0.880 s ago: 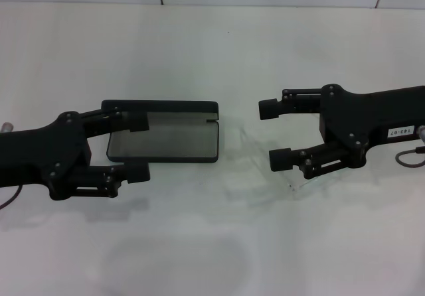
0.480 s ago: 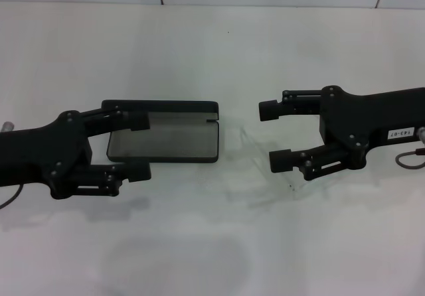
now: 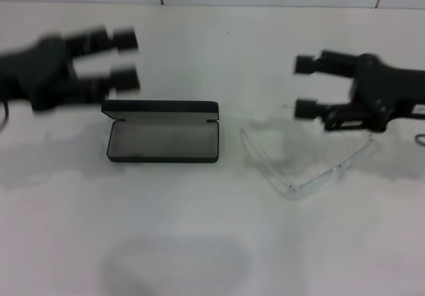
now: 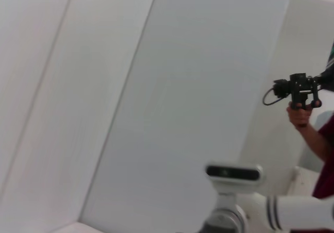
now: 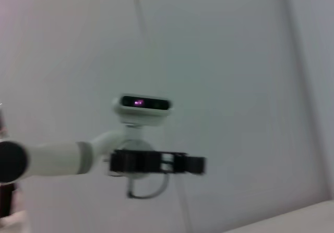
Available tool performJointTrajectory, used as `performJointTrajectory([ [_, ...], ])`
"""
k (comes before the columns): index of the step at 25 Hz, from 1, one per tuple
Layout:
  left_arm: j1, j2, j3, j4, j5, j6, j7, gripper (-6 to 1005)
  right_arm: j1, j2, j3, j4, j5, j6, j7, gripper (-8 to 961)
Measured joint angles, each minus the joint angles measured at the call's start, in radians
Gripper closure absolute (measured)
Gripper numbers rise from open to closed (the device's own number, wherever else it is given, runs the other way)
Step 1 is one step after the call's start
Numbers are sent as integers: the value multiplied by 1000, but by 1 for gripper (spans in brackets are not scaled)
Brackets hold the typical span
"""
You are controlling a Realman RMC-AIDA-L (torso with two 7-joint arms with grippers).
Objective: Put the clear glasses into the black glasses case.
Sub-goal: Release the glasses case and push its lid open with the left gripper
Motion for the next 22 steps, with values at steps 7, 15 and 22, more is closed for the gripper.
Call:
performJointTrajectory([
  [7,-99,-12,-31,343,191,-124,-241,117,-109,-2,119,-35,46,4,-10,68],
  [15,-190,-91,170,606,637,-205,-192,118,-217,-2,295,29,72,-71,-31,68],
  [22,-200,-125,463,602,873,-453,-187,120,-243,-4,321,42,75,-88,-38,69],
])
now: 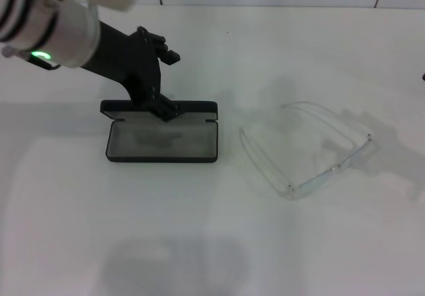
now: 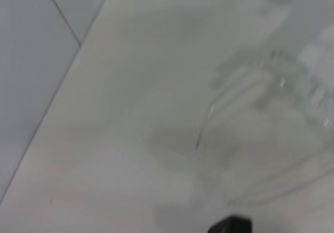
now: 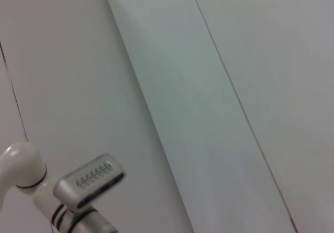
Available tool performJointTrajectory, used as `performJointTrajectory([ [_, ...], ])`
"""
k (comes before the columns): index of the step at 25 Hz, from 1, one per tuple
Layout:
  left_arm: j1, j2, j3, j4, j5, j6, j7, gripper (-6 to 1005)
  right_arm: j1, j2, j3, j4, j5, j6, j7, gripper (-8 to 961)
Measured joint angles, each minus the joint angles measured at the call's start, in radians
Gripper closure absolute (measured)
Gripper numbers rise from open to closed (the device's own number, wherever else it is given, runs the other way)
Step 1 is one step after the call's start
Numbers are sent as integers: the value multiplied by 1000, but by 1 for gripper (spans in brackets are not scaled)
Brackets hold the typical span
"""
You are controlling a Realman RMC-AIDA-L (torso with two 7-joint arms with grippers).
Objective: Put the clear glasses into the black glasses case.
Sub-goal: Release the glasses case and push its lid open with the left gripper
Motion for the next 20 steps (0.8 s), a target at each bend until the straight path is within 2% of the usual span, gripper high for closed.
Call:
performJointTrajectory([
  [5,-7,-2,67,-42,74,-56,-17,121,2,-2,0,1,0,0,0,68],
  [13,-23,-3,93,-95,110,-96,-24,122,19,-3,1,1,0,33,-9,68],
  [20,-50,-5,153,-163,181,-135,-43,124,30,-1,0,2,-7,36,-10,69],
])
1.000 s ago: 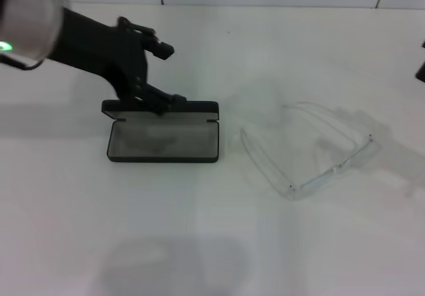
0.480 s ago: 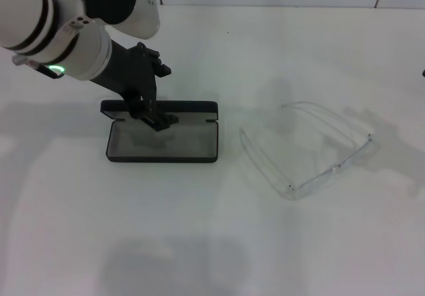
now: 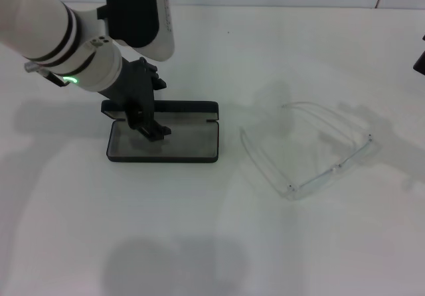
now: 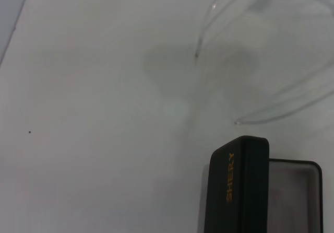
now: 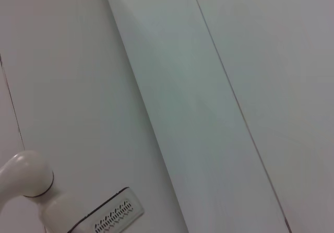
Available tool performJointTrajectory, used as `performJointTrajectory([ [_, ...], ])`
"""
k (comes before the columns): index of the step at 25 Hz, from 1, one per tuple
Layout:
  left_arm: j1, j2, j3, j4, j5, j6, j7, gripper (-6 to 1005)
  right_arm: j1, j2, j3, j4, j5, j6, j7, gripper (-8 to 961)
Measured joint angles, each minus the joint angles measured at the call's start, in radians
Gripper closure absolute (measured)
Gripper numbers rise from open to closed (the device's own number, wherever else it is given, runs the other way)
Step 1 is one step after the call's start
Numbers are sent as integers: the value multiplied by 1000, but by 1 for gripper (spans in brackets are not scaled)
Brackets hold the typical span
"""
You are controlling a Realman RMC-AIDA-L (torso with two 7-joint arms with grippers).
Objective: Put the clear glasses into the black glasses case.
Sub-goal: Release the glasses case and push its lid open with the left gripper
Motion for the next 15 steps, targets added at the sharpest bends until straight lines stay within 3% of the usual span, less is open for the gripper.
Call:
performJointTrajectory([
  [8,-4,-1,48,4,10,-6,-24,164,-8,-2,0,22,1,1,-14,68],
  [15,-9,-1,84,18,11,-5,-54,460,-12,-3,0,32,1,2,-25,68],
])
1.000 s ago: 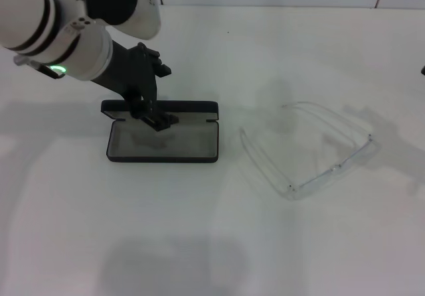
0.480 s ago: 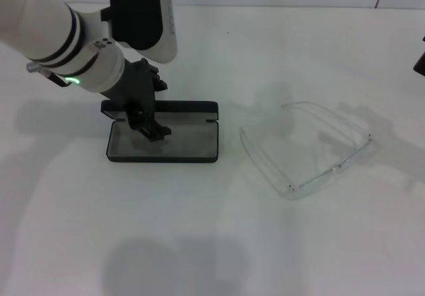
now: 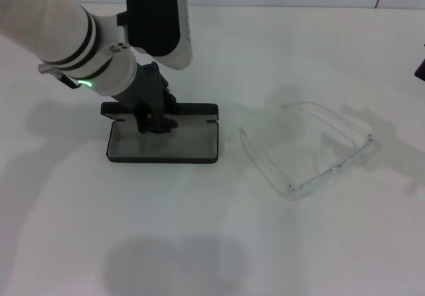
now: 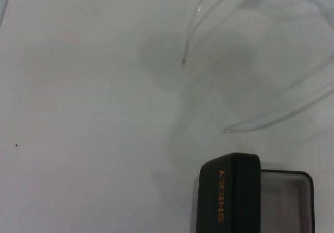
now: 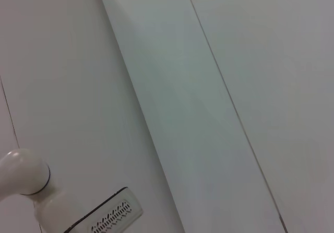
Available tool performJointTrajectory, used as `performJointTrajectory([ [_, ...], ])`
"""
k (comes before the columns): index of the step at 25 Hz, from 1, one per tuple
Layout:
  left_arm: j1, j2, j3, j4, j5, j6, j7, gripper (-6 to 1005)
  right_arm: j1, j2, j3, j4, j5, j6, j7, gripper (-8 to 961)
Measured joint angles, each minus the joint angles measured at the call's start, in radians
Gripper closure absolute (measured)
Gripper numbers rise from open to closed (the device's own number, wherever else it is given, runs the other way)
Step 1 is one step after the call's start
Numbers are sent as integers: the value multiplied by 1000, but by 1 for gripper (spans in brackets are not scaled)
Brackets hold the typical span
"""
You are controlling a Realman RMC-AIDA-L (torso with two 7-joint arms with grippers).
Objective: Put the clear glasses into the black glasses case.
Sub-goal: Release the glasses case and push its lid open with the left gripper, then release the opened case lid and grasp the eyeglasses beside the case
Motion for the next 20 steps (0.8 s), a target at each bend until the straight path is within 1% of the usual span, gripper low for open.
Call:
performJointTrajectory([
  [3,7,0,17,22,0,4,-13,597,0,-4,0,21,1,0,-10,68],
  [7,22,0,23,58,0,9,-23,666,-1,-8,0,30,1,-5,-8,69],
  [8,33,0,23,83,-1,12,-25,684,0,-8,-2,28,0,-15,1,69],
  [12,48,0,11,124,-9,34,-27,753,10,-9,-10,-10,-6,-45,66,71],
  [15,58,1,-16,163,-27,64,-26,805,19,-9,-16,-77,-11,-47,165,72],
  [17,69,2,-49,192,-49,84,-20,804,27,-9,-35,-140,-24,-40,241,73],
  [20,82,5,-109,240,-77,113,-9,802,46,-5,-121,-331,-112,10,443,74],
])
